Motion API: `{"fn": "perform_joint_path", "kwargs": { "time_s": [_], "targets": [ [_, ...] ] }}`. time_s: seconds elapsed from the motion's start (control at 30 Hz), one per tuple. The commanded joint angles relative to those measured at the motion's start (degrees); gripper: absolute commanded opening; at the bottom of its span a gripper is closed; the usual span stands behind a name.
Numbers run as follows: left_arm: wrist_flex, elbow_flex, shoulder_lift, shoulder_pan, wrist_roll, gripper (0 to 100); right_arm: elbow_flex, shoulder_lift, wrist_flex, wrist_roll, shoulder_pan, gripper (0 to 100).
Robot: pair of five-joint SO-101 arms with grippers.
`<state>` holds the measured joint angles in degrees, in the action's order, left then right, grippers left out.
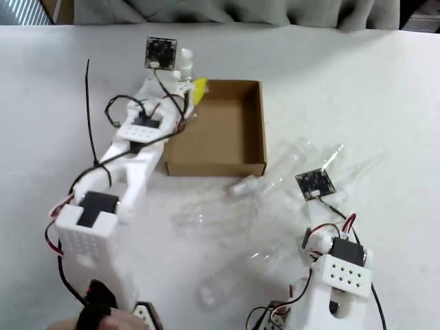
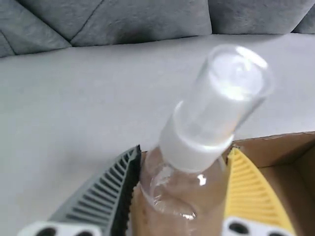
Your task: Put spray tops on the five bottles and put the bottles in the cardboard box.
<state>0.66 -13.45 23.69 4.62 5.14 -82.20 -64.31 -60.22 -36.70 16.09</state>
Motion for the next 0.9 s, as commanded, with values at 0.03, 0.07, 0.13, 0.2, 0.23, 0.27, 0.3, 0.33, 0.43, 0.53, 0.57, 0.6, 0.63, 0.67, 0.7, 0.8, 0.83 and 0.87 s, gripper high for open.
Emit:
{"fn": "perform_joint_path", "kwargs": {
  "time_s": [0.03, 0.07, 0.13, 0.2, 0.23, 0.27, 0.3, 0.33, 0.43, 0.53, 0.57, 0.6, 0.63, 0.67, 0.7, 0.8, 0.83, 0.87],
  "targets": [
    [-0.7, 0.7, -5.32, -0.4, 0.97, 27, 0.35, -0.4, 0.84, -0.62, 0.48, 4.7],
    [-0.53, 0.62, -5.85, -0.4, 0.97, 27, 0.35, -0.4, 0.84, -0.62, 0.48, 4.7],
    [-0.53, -0.09, -7.08, -0.48, 0.97, 27, 0.35, -0.4, 0.84, -0.62, 0.48, 4.7],
    [-0.79, -1.14, -8.31, -0.48, 0.97, 27, 0.35, -0.4, 0.84, -0.62, 0.48, 4.7],
    [-0.79, -1.49, -8.75, -0.4, 0.88, 27, 0.35, -0.4, 0.84, -0.62, 0.48, 4.7],
    [-0.62, -1.49, -9.01, -0.4, 0.88, 27, 0.35, -0.4, 0.84, -0.62, 0.48, 4.7],
    [-0.53, -1.49, -9.19, -0.4, 0.88, 28, 0.35, -0.4, 0.84, -0.62, 0.48, 4.7],
    [-0.53, -1.58, -9.27, -0.4, 0.88, 29, 0.35, -0.4, 0.84, -0.62, 0.48, 4.7],
    [-0.44, -2.29, -9.54, -0.57, 0.53, 30, 0.35, -0.4, 0.84, -0.62, 0.48, 4.7],
    [-0.44, -3.78, -10.86, -0.4, 0.44, 30, 0.35, -0.4, 0.92, -0.62, 0.48, 4.7],
    [-0.44, -4.57, -12.0, -0.31, 0.44, 30, 0.35, -0.4, 0.92, -0.62, 0.48, 4.8],
    [-0.44, -5.54, -13.32, -0.31, 0.44, 30, 0.35, -0.4, 0.92, -0.62, 0.48, 4.8],
    [-0.44, -6.51, -14.99, -0.31, 0.44, 30, 0.35, -0.4, 0.92, -0.62, 0.48, 4.8],
    [-0.44, -7.74, -16.75, -0.31, 0.44, 30, 0.35, -0.4, 0.92, -0.62, 0.48, 4.8],
    [-0.44, -9.05, -18.59, -0.31, 0.44, 30, 0.35, -0.4, 0.92, -0.62, 0.48, 4.8],
    [-0.44, -12.92, -24.04, 0.31, 0.44, 30, 0.35, -0.4, 0.92, -0.62, 0.48, 4.8],
    [-0.44, -14.33, -25.89, 0.57, 0.44, 30, 0.35, -0.31, 1.01, -0.62, 0.48, 4.8],
    [-0.44, -15.65, -27.82, 0.66, 0.44, 30, 0.26, -0.13, 1.63, -0.62, 0.48, 4.7]
  ]
}}
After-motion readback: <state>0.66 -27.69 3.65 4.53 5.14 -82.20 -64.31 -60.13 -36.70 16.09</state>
